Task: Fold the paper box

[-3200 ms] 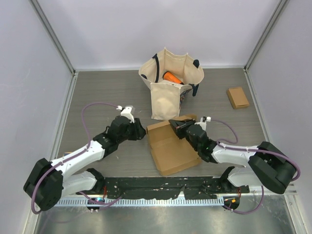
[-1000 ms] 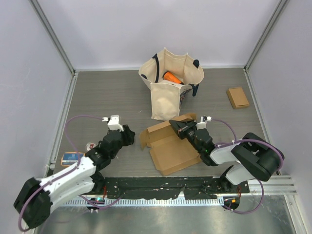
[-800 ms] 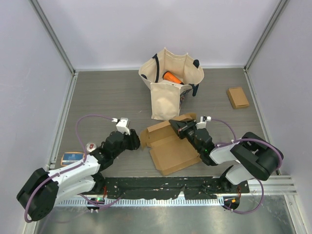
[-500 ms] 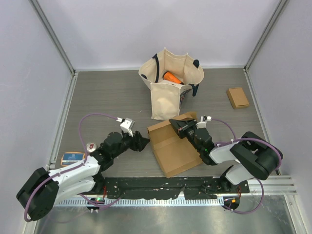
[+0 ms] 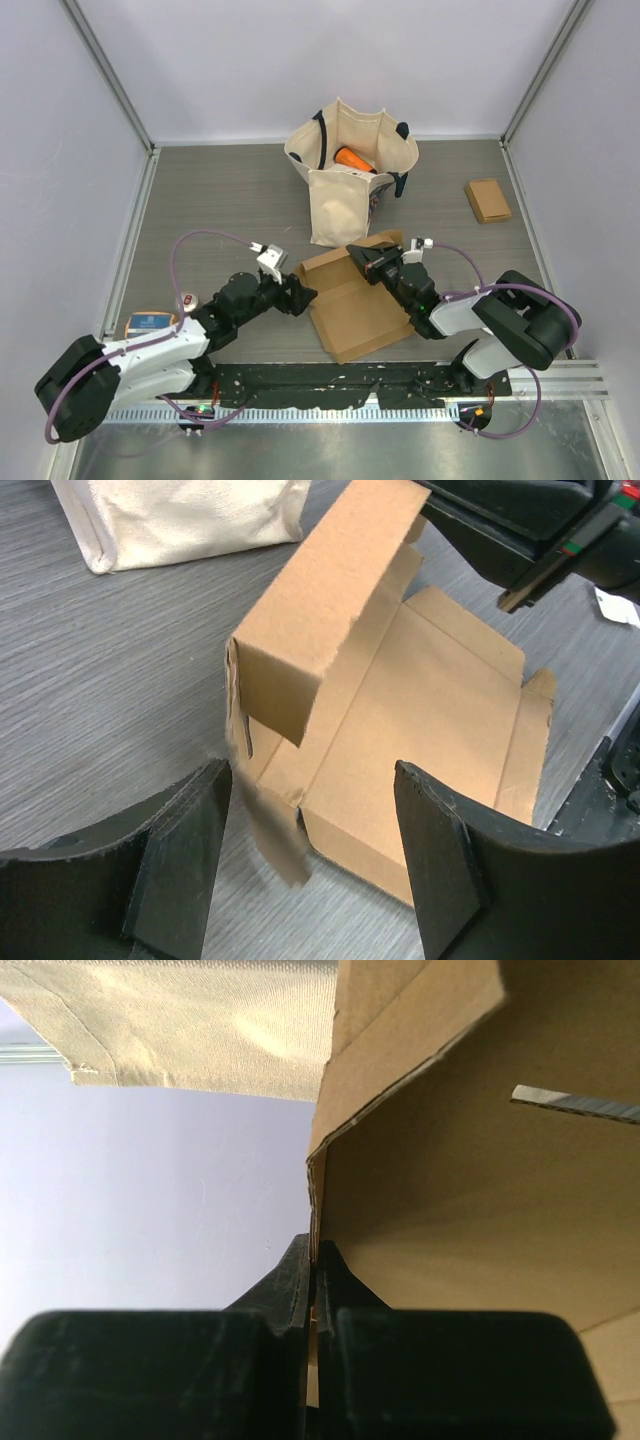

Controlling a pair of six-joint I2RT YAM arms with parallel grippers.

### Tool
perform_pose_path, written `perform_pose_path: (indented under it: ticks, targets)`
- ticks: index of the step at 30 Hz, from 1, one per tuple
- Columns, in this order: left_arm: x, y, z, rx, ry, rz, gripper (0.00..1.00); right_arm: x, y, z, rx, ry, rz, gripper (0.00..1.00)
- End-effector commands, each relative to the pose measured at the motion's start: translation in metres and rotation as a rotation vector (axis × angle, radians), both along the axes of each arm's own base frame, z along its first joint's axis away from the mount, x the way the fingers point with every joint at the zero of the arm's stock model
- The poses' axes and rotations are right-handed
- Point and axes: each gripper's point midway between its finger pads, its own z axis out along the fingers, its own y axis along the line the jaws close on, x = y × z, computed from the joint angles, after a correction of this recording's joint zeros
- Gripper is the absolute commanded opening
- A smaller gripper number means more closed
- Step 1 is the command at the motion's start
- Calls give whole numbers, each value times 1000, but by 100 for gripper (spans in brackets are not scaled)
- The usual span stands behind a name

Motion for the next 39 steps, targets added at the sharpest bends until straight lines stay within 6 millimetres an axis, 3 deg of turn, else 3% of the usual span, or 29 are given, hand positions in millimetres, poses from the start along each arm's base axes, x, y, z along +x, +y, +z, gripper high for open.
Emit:
perform_pose_path:
  ticks: [1,4,6,8,11,12,13,14,15,16,18,19,23,28,29,30,36,39]
  targets:
    - [19,-13,17,-17,-42,23,69,-2,2,16,20,-52,4,1]
    - [27,-14,16,0,-58,59,63,-2,4,15,20,-50,5,1]
    - [21,-16,22,-21,-64,30,61,-2,4,15,25,-51,5,1]
    - [12,-5,30,-60,-74,47,63,-3,3,16,36,-52,4,1]
    - [0,23,49,-109,-106,112,70,-3,2,17,33,-53,4,1]
    - [-4,35,40,-80,-89,142,71,-4,3,16,29,-49,6,1]
    - [-3,49,60,-128,-139,197,72,-4,2,17,30,-52,5,1]
    - [-2,57,63,-126,-151,231,72,-3,1,16,28,-50,3,1]
    - [-3,69,50,-69,-121,270,71,-3,1,15,26,-48,2,1]
    - [5,88,57,-55,-129,382,63,-3,1,15,30,-45,4,1]
    - [6,111,34,17,-15,519,52,-3,1,15,30,-45,3,1]
    - [9,117,33,30,4,571,48,-3,1,14,27,-44,4,1]
    - [19,91,13,117,63,504,54,-2,3,14,31,-41,7,1]
    - [23,41,14,128,7,265,62,-2,4,15,29,-44,10,1]
    - [25,30,22,79,-23,228,62,-2,4,14,27,-43,12,1]
    - [22,27,16,88,-31,194,62,-2,5,15,30,-45,14,1]
    - [14,-1,25,14,-88,45,64,-1,9,19,37,-51,23,1]
    - [17,-4,22,22,-82,43,65,-1,10,20,38,-51,23,1]
